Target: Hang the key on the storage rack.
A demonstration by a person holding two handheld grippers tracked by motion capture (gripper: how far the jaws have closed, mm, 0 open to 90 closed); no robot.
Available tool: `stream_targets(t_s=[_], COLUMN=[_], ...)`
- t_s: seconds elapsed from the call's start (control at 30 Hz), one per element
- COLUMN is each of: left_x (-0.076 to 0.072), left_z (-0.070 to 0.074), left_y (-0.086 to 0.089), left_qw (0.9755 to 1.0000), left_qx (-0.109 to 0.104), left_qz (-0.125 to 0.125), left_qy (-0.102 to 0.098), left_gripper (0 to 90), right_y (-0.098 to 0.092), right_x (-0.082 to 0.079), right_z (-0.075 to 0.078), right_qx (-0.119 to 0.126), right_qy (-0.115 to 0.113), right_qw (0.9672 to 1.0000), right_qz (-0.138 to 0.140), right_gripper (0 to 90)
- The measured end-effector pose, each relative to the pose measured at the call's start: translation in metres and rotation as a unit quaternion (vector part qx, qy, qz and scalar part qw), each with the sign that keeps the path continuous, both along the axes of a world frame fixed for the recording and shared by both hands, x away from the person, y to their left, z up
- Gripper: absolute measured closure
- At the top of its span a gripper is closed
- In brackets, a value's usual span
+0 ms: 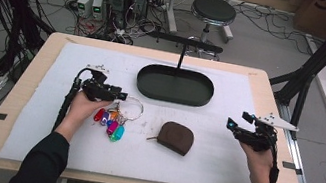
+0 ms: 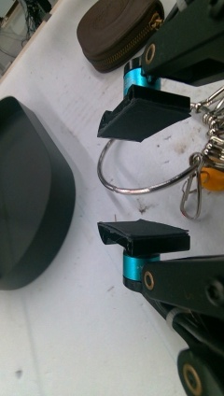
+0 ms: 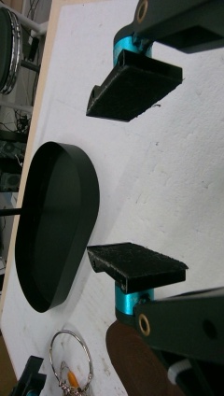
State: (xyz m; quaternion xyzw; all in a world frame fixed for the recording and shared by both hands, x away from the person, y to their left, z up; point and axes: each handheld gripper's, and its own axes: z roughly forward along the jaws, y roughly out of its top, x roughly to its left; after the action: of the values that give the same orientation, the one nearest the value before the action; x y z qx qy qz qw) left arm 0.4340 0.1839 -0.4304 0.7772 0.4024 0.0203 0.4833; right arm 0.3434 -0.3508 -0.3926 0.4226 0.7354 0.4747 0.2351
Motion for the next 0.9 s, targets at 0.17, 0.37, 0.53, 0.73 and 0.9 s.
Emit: stream_targets(t_s=[0.17, 0.37, 0.53, 0.73, 0.9], left_x=[0.004, 0.005, 0.006, 0.006, 0.005], left_z=[-0.007, -0.009, -0.012, -0.013, -0.015], left_y=[0.003, 0.001, -0.001, -0.003, -0.005], left_qw=[0.9993, 0.9991, 0.9983, 0.9978, 0.9973], left_qx=[0.003, -0.004, 0.002, -0.002, 0.005], left_qz=[0.012, 0.004, 0.003, -0.001, -0.008], left_qy=[0.035, 0.043, 0.058, 0.066, 0.073], left_gripper=[48.4, 55.3, 57.0, 60.5, 67.0], right_y=[0.000, 0.001, 0.000, 0.001, 0.001], right_x=[0.000, 0.002, 0.001, 0.001, 0.001], right_z=[0.000, -0.001, 0.000, 0.000, 0.000], right_qx=[-0.001, -0.003, 0.000, -0.002, -0.003], right_qy=[0.002, 0.002, -0.001, -0.001, -0.002], right_qw=[1.0000, 1.0000, 1.0000, 1.0000, 1.0000], right_qz=[0.000, 0.001, -0.001, -0.004, -0.006], right_gripper=[28.8, 28.8, 28.8, 28.8, 28.8])
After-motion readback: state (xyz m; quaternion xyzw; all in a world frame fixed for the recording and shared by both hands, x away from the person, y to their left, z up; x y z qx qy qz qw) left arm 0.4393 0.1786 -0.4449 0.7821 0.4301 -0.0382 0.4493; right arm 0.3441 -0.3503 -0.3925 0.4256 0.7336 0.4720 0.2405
